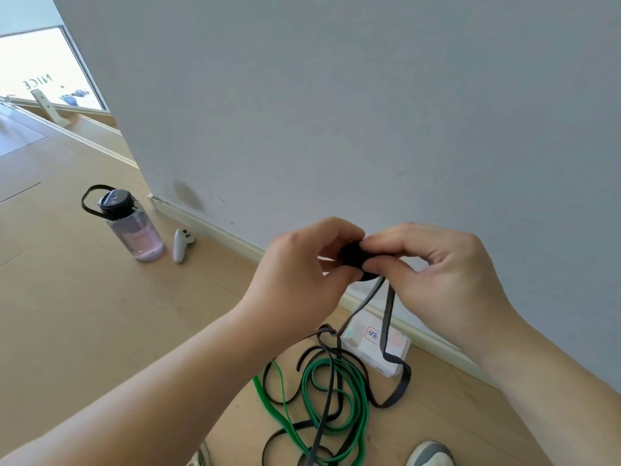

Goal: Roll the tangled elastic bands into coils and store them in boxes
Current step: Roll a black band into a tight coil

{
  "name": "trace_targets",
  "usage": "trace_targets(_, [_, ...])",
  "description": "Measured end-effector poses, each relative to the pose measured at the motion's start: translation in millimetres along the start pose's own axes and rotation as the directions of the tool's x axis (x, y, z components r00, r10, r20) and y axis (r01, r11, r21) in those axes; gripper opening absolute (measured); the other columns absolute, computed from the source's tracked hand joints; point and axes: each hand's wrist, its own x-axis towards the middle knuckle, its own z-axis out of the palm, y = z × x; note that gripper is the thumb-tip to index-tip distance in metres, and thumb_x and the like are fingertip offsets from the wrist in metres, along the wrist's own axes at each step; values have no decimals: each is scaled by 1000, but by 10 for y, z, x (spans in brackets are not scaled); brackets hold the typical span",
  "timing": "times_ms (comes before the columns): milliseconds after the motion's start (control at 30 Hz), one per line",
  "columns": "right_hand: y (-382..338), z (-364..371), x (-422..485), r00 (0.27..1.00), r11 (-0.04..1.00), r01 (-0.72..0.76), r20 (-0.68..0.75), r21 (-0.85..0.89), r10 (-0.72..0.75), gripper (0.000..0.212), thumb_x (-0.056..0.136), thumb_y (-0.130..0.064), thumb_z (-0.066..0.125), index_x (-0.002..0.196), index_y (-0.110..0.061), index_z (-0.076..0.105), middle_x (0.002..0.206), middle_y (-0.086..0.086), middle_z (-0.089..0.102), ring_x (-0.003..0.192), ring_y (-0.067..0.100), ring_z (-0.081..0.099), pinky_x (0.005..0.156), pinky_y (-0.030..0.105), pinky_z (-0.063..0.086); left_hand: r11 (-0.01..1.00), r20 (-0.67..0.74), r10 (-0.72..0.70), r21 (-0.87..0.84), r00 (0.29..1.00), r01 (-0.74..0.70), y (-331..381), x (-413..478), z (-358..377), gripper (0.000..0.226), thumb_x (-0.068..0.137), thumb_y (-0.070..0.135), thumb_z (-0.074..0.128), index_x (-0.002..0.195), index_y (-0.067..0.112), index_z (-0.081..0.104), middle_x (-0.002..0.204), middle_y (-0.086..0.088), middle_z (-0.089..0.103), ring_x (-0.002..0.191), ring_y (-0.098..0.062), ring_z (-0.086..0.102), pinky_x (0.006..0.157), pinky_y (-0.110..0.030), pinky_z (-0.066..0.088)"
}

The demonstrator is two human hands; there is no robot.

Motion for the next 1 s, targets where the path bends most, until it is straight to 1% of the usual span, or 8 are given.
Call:
trace_targets(133, [47, -57, 41, 960, 911, -248, -39, 331, 276, 27, 70, -5, 88, 92, -18, 78, 93, -3, 82, 89, 15, 79, 86, 30, 62, 972, -43, -152, -186, 987, 141, 15, 31, -53, 34, 79, 7, 86, 103, 28, 72, 93, 13, 77, 84, 0, 71, 74, -14, 54])
trace_targets(267, [33, -3, 5, 950, 866, -277, -15, 417, 311, 22, 75, -1, 83, 92, -13, 76, 91, 4, 81, 89, 19, 79, 86, 31, 63, 833, -35, -253, -516, 967, 199, 20, 46, -84, 34, 81, 0, 84, 107, 15, 69, 94, -1, 79, 85, -15, 77, 77, -25, 56])
trace_targets(400, [36, 118, -50, 956, 884, -243, -54, 399, 287, 23, 87, 2, 75, 91, -19, 66, 94, 3, 80, 91, 19, 78, 84, 31, 61, 762, 2, -292, -603, 956, 234, 26, -19, 43, 30, 83, -2, 82, 104, 5, 63, 98, -6, 78, 89, -23, 79, 86, -40, 60])
trace_targets(467, [68, 112, -42, 954, 894, -240, -79, 378, 289, 24, 89, 4, 73, 90, -19, 67, 94, 1, 80, 90, 18, 77, 85, 32, 61, 822, -5, -307, -505, 952, 262, 3, -20, 61, 22, 87, 8, 81, 101, 10, 66, 97, -1, 79, 89, -19, 78, 90, -43, 61])
trace_targets(567, [75, 38, -15, 969, 939, -201, -87, 277, 233, 30, 88, 5, 73, 87, -25, 74, 91, -6, 80, 89, 13, 76, 88, 28, 60, 966, -25, -183, -189, 983, 175, -2, -11, -1, 33, 88, 25, 81, 117, 31, 66, 112, 16, 73, 99, 2, 71, 84, -25, 58])
trace_targets(700, [63, 10, -13, 1000, 999, 13, -16, 33, -13, 31, 85, 13, 74, 84, -18, 80, 89, -5, 77, 89, 13, 74, 81, 18, 56, 988, 3, 146, 46, 989, -146, -48, -17, -18, 40, 90, 3, 74, 125, 21, 69, 114, 13, 73, 105, -5, 71, 92, -25, 59])
trace_targets(800, [79, 34, -14, 990, 988, 140, 7, -62, -140, 27, 82, 17, 74, 83, -9, 81, 92, 0, 77, 88, 13, 73, 78, 21, 57, 989, 8, 143, 40, 990, -143, -51, -2, -30, 30, 88, -4, 71, 108, 18, 75, 98, 12, 74, 96, -7, 72, 85, -24, 61])
trace_targets(1000, [34, -12, 12, 973, 940, -184, -84, 287, 216, 28, 78, -1, 85, 92, -24, 80, 90, -5, 82, 87, 13, 79, 86, 30, 61, 985, -51, -70, -161, 996, 61, 6, 27, -79, 30, 89, 5, 74, 101, 32, 71, 96, 17, 73, 89, -5, 71, 74, -18, 57])
